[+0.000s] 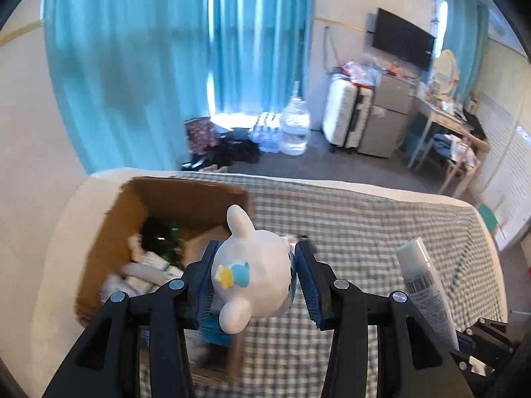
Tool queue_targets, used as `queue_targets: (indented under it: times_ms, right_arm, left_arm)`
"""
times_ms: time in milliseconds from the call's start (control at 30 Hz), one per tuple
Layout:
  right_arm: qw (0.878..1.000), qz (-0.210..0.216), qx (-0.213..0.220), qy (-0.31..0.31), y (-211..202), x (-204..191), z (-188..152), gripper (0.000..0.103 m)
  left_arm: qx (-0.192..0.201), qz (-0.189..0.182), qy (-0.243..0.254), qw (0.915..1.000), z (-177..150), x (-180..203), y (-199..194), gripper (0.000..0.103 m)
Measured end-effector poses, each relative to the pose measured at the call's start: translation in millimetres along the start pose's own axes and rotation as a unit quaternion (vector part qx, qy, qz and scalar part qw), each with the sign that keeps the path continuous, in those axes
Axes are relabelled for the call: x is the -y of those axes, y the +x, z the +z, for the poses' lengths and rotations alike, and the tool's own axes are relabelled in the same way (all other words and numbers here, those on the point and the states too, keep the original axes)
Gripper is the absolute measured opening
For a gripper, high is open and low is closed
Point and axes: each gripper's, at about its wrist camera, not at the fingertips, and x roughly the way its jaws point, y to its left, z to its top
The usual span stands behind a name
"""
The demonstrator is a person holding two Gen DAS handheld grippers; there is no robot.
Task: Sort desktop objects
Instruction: 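Carry the white tube and plush toy over the cardboard box with both tools, then open both tools to drop the tube and plush toy into the box, then move both open tools back over the packet and hair tie on the bed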
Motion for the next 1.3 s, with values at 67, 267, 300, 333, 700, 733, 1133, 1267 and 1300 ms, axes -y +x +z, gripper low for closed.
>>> queue_targets:
  times_ms: [67, 267, 300, 333, 700, 733, 1133, 1267, 1300]
  right_arm:
    - [1.0, 0.014, -0.007, -0.004, 18.5, -10.8, 4.9, 0.011]
    - [0.996, 0.068, -0.051, 0.021, 95.7, -31.8, 15.8, 0.011]
    - [0.995, 0.073, -0.058, 0.027, 106.4, -30.5, 16.1, 0.011]
    - [0.994, 0.078, -0.065, 0.036, 120.9, -30.3, 17.4, 0.011]
    - [0.99, 0.092, -0.078, 0.069, 200.3, -24.8, 30.6, 0.037]
    - [0.99, 0.095, -0.074, 0.073, 199.2, -22.9, 31.3, 0.047]
    - [0.997, 0.005, 0.002, 0.079, 104.3, 32.1, 21.6, 0.056]
    - [0.993, -0.038, 0.026, 0.108, 50.3, 68.5, 9.4, 0.056]
    - [0.991, -0.055, 0.037, 0.115, 31.6, 79.1, 6.0, 0.056]
  left_arm:
    - [-0.006, 0.011, -0.014, 0.9998, 3.3, -25.4, 9.1, 0.047]
    - [-0.018, 0.041, -0.039, 0.9982, 14.1, -81.1, 43.8, 0.047]
    - [-0.02, 0.043, -0.04, 0.9981, 15.9, -86.8, 49.4, 0.047]
    - [-0.022, 0.046, -0.04, 0.9979, 18.3, -93.5, 58.0, 0.047]
    - [-0.073, 0.057, -0.036, 0.995, 22.4, -118.4, 140.4, 0.048]
    - [-0.076, 0.059, -0.038, 0.9946, 21.7, -118.3, 143.9, 0.056]
    - [-0.065, 0.103, -0.028, 0.9921, 5.3, -93.7, 93.4, 0.103]
    - [-0.047, 0.088, -0.025, 0.9947, -2.0, -66.7, 59.0, 0.103]
    - [-0.04, 0.084, -0.022, 0.9954, -4.8, -55.9, 48.6, 0.103]
